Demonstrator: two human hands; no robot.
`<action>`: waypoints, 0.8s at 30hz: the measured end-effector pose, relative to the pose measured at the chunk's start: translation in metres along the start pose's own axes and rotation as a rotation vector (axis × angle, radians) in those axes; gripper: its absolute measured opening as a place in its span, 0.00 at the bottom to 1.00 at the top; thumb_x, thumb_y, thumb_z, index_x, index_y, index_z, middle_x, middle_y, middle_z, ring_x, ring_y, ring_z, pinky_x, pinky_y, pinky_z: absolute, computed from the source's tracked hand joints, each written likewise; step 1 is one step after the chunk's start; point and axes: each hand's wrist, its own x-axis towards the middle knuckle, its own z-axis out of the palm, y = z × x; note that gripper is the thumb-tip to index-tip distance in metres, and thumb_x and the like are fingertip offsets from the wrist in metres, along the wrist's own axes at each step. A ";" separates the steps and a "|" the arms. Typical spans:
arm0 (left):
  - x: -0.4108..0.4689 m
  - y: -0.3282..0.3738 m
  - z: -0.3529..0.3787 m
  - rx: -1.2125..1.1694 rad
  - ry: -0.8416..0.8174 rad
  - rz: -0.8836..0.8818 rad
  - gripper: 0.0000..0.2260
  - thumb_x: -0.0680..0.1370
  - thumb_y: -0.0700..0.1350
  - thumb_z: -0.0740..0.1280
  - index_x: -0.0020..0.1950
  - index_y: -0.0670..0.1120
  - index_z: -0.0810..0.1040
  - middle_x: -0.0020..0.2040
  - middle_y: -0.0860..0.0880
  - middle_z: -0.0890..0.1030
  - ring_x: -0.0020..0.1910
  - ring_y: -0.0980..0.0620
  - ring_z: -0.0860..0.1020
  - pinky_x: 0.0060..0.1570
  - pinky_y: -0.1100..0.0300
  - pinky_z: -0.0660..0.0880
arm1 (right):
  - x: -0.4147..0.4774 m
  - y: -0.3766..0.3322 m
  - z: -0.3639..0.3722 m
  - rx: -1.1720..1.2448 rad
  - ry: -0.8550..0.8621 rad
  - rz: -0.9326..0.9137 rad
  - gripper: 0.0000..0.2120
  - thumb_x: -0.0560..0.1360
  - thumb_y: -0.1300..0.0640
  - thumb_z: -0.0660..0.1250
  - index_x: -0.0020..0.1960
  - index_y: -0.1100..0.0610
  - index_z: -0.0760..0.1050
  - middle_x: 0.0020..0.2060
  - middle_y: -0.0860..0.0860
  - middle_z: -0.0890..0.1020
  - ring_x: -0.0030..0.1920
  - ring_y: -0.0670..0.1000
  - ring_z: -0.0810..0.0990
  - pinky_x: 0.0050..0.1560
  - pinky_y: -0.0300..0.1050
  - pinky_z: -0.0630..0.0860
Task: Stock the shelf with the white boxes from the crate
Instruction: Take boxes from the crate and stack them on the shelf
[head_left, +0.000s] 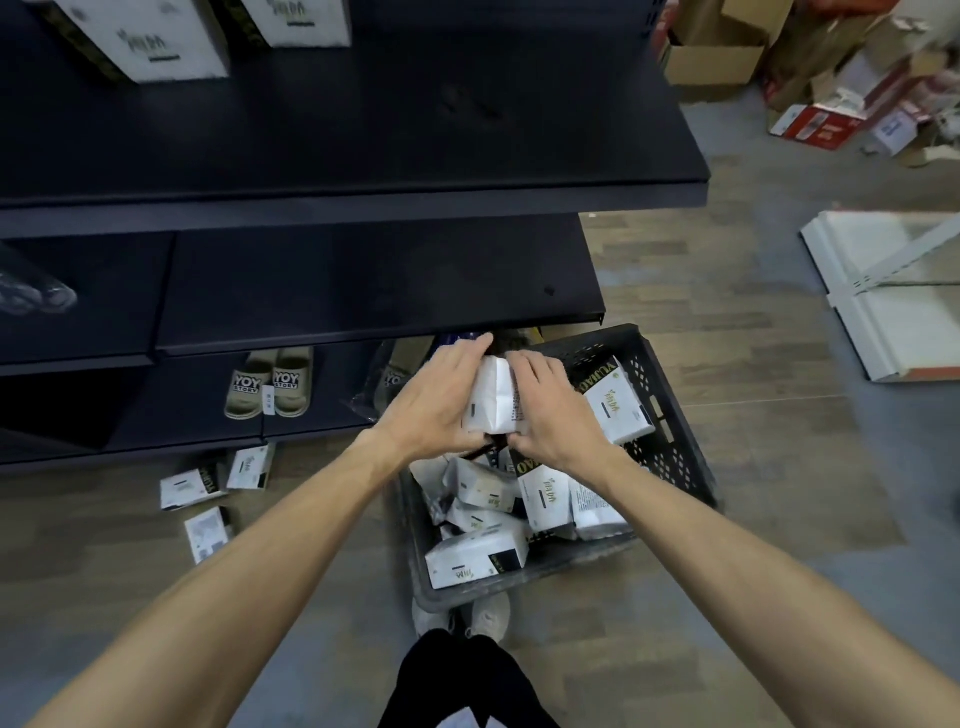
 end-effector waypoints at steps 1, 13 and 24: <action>-0.004 -0.004 -0.003 -0.034 -0.009 -0.031 0.50 0.65 0.53 0.76 0.79 0.42 0.53 0.68 0.47 0.67 0.65 0.50 0.65 0.66 0.63 0.63 | 0.001 0.000 -0.003 0.077 0.004 -0.005 0.42 0.64 0.55 0.77 0.72 0.57 0.60 0.68 0.51 0.66 0.67 0.54 0.65 0.55 0.52 0.77; -0.023 -0.022 0.001 -0.267 0.044 -0.150 0.47 0.63 0.61 0.78 0.77 0.52 0.60 0.71 0.54 0.70 0.68 0.55 0.69 0.65 0.57 0.69 | -0.003 -0.019 -0.018 0.541 0.051 -0.101 0.42 0.63 0.46 0.80 0.70 0.46 0.61 0.62 0.44 0.72 0.64 0.43 0.73 0.59 0.39 0.75; -0.026 -0.029 -0.012 -0.023 0.048 -0.198 0.41 0.61 0.47 0.77 0.69 0.53 0.61 0.60 0.55 0.68 0.58 0.52 0.69 0.54 0.51 0.75 | -0.010 -0.005 -0.033 0.415 0.013 -0.076 0.50 0.64 0.56 0.77 0.78 0.51 0.52 0.70 0.46 0.62 0.67 0.41 0.66 0.64 0.27 0.63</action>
